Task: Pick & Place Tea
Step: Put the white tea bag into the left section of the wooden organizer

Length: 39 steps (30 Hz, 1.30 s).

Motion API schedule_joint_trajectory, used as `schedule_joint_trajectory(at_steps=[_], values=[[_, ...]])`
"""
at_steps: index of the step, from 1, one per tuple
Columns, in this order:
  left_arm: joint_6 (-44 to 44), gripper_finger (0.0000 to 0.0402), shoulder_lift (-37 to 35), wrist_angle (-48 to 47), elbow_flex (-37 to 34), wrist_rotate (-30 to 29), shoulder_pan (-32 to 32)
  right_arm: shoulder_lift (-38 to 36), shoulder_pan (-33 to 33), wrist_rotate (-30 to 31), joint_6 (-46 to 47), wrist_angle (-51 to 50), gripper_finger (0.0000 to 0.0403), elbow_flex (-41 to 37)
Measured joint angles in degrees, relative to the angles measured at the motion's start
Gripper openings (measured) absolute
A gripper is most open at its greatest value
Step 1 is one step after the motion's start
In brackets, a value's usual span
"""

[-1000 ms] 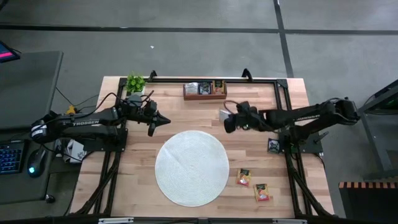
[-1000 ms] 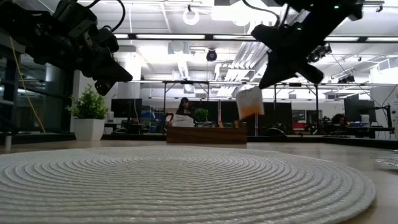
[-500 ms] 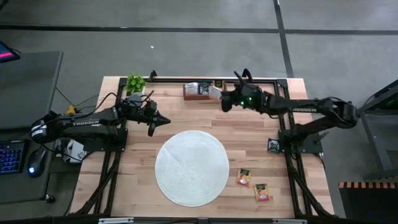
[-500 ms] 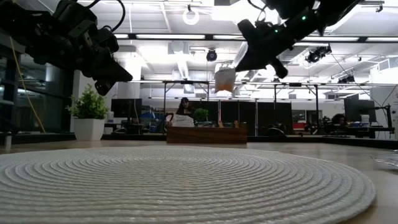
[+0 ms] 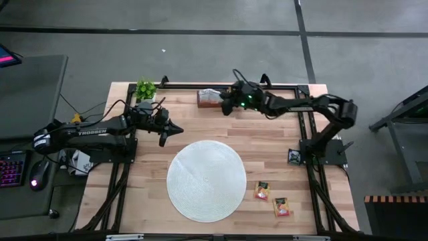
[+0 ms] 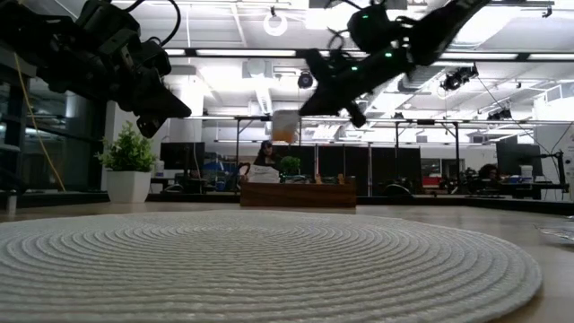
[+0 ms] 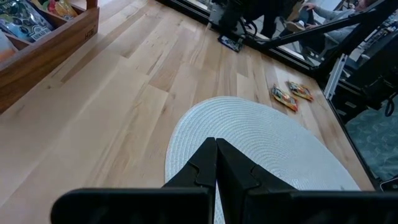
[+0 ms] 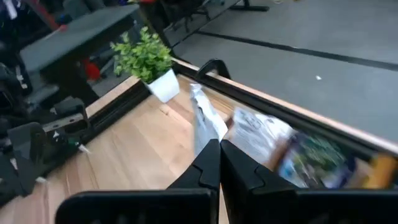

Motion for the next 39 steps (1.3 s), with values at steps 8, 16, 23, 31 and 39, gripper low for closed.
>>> schedule_joint_trajectory(at_steps=[8, 16, 23, 31, 39], values=[[0.0, 0.0000, 0.0, 0.0, 0.0, 0.0, 0.0, 11.3, -2.8, -7.9, -9.1, -7.4, 0.0000, 14.9], [0.0, 0.0000, 0.0, 0.0, 0.0, 0.0, 0.0, 17.3, -5.9, -14.6, -16.4, -13.5, 0.0000, 22.8], [0.0, 0.0000, 0.0, 0.0, 0.0, 0.0, 0.0, 17.9, -9.0, -15.2, -18.8, -14.6, 0.0000, 23.2], [0.0, 0.0000, 0.0, 0.0, 0.0, 0.0, 0.0, 17.9, -9.8, -16.7, -21.7, -16.0, 0.0000, 23.0], [0.0, 0.0000, 0.0, 0.0, 0.0, 0.0, 0.0, 20.4, -9.8, -17.9, -22.1, -16.2, 0.0000, 23.0]])
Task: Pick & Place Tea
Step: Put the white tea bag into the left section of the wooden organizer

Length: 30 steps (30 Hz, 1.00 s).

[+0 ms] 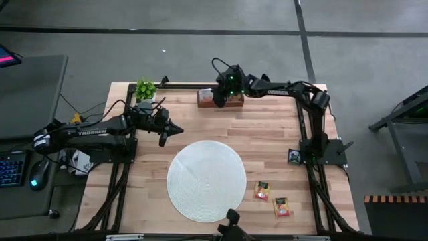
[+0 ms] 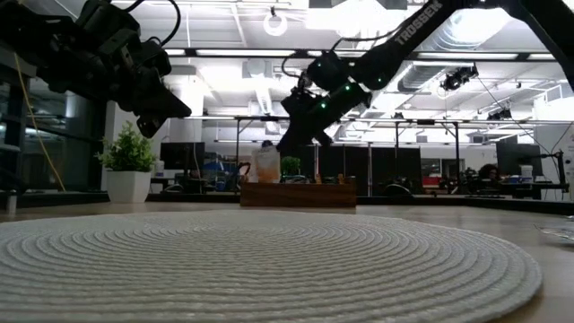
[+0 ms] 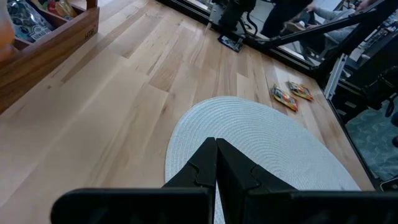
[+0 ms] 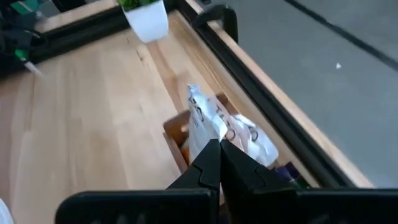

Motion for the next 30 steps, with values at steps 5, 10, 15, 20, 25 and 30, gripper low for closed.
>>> schedule_joint_trajectory(at_steps=[5, 10, 15, 20, 25, 30], values=[[0.0, 0.0000, 0.0, 0.0, 0.0, 0.0, 0.0, 2.1, 0.0, -2.1, 1.0, 0.1, 0.0000, 0.0], [0.0, 0.0000, 0.0, 0.0, 0.0, 0.0, 0.0, 2.9, -0.3, -3.7, 2.2, -0.1, 0.0000, 0.0], [0.0, 0.0000, 0.0, 0.0, 0.0, 0.0, 0.0, 2.9, -1.4, -4.4, 3.8, 0.0, 0.0000, 0.0], [0.0, 0.0000, 0.0, 0.0, 0.0, 0.0, 0.0, 2.9, -2.4, -5.7, 3.8, -3.1, 0.0000, 0.0], [0.0, 0.0000, 0.0, 0.0, 0.0, 0.0, 0.0, 2.8, -2.5, -7.7, 3.0, -3.6, 0.0000, 0.0], [0.0, 0.0000, 0.0, 0.0, 0.0, 0.0, 0.0, 2.8, -2.2, -8.5, 1.2, -3.8, 0.0000, 0.0]])
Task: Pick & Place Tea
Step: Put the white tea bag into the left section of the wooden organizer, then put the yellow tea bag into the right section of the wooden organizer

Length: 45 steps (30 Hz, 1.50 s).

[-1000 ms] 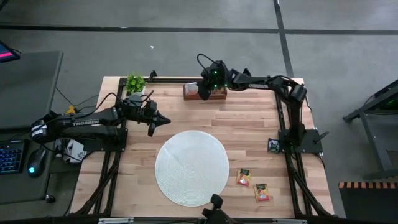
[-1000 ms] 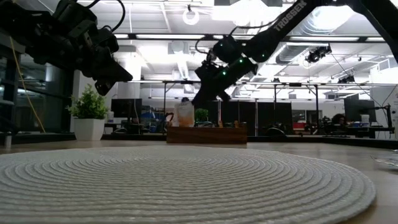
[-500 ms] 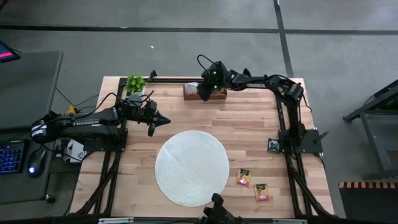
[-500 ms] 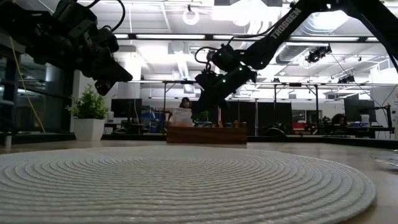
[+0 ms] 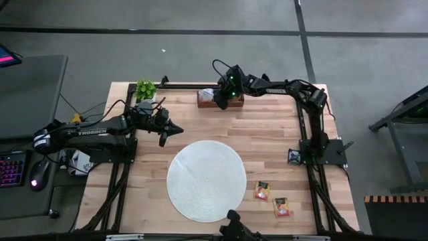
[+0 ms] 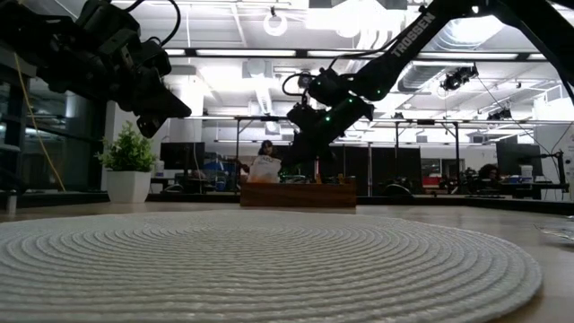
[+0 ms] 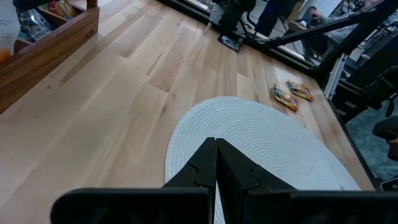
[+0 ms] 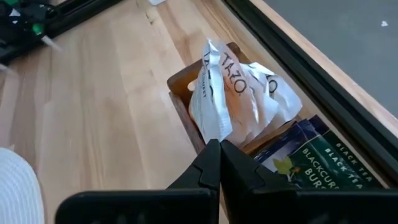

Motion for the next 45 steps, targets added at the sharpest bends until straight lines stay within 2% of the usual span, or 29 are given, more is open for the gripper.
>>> schedule_joint_trajectory(at_steps=[17, 23, 31, 36, 39, 41, 43, 45], values=[[0.0, 0.0000, 0.0, 0.0, 0.0, 0.0, 0.0, 0.0, -0.1, 1.7, -0.2, 0.6, 0.0005, 0.0], [0.0, 0.0000, 0.0, 0.0, 0.0, 0.0, 0.0, 0.0, -0.1, 4.0, 0.3, 0.5, 0.0032, 0.0], [0.0, 0.0000, 0.0, 0.0, 0.0, 0.0, 0.0, -1.4, -0.5, 3.9, -0.1, -0.4, 0.0080, 0.0], [0.0, 0.0000, 0.0, 0.0, 0.0, 0.0, 0.0, -4.0, -1.0, 3.8, -1.2, 1.2, 0.0095, 0.0], [0.0, 0.0000, 0.0, 0.0, 0.0, 0.0, 0.0, -4.6, -1.2, 0.9, 0.1, 4.8, 0.0079, 0.0], [0.0, 0.0000, 0.0, 0.0, 0.0, 0.0, 0.0, -4.6, -1.2, -1.0, 1.6, 5.8, 0.0045, 0.1], [0.0, 0.0000, 0.0, 0.0, 0.0, 0.0, 0.0, -4.3, -0.6, -1.1, 1.1, 6.4, 0.0013, 0.1], [0.0, 0.0000, 0.0, 0.1, 0.0, 0.0, 0.0, -4.2, -0.2, 0.0, 1.6, 7.0, 0.0010, 0.0]])
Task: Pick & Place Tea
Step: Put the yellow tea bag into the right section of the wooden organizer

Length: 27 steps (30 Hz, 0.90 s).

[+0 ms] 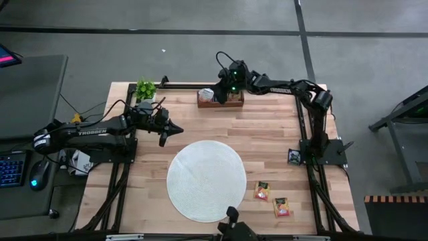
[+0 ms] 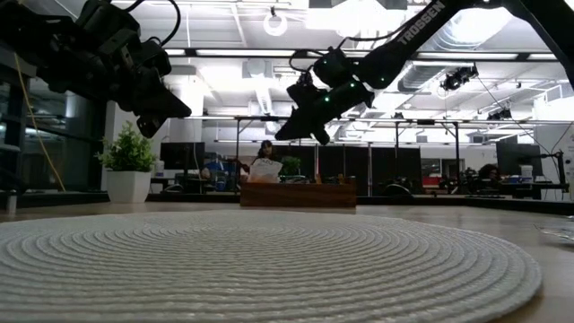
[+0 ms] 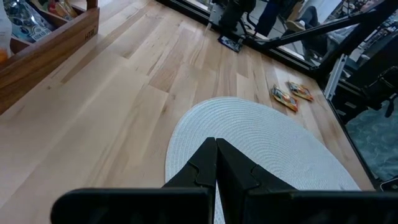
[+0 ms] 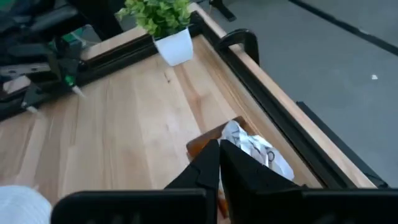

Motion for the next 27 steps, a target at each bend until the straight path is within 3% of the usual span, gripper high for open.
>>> schedule_joint_trajectory(at_steps=[9, 17, 27], values=[[0.0, 0.0000, 0.0, -0.1, 0.0, 0.0, 0.0, 0.5, 0.2, 2.0, 7.6, 3.9, 0.0001, 0.8], [0.0, 0.0000, 0.0, 0.1, 0.0, 0.1, 0.0, 3.5, 2.9, -0.6, 5.9, -9.6, 0.0001, 7.5], [0.0, 0.0000, 0.0, -0.1, 0.0, -1.9, 0.0, 3.5, 5.7, 3.5, 2.5, -21.2, 0.0000, 14.7]])
